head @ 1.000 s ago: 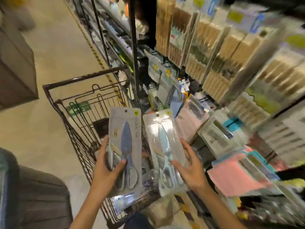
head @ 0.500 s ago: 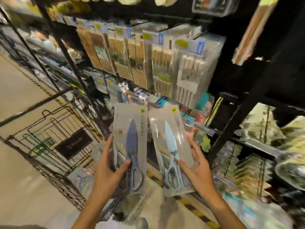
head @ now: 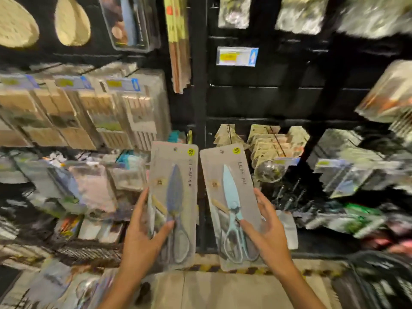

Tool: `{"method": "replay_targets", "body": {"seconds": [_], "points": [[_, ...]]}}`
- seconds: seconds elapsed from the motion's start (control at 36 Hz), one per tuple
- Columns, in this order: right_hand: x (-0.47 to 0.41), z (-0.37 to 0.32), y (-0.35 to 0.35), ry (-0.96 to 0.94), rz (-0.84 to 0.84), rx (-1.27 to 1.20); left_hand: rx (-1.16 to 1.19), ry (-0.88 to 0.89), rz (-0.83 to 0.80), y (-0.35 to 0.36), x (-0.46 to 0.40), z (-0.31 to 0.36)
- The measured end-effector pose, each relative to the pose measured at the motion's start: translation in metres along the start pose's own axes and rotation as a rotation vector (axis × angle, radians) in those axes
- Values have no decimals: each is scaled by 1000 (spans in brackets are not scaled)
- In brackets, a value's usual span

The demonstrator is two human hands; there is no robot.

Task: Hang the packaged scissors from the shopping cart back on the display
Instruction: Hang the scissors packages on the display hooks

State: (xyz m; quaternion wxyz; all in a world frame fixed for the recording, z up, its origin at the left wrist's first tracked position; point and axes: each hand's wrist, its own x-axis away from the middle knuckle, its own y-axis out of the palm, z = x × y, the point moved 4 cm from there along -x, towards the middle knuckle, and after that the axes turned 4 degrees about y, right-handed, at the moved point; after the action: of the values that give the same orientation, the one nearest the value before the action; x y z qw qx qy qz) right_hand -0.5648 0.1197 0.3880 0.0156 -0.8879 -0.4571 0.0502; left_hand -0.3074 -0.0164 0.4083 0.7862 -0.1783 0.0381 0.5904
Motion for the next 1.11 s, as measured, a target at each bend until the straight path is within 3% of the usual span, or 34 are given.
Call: {"method": "replay_targets", "body": {"seconds": [0.17,0.53,0.89,1.11], "points": [[46,-14,-57,-26,155,77,76,49,-173,40,15,26],[88,-38,-188,-79,372,81,89,157,-347,154,29,96],[49,-49,-328,-157,356,54,109,217,-293,285,40,164],[2,-61,-375,-194,284,40,100,233,-205,327,26,193]]}}
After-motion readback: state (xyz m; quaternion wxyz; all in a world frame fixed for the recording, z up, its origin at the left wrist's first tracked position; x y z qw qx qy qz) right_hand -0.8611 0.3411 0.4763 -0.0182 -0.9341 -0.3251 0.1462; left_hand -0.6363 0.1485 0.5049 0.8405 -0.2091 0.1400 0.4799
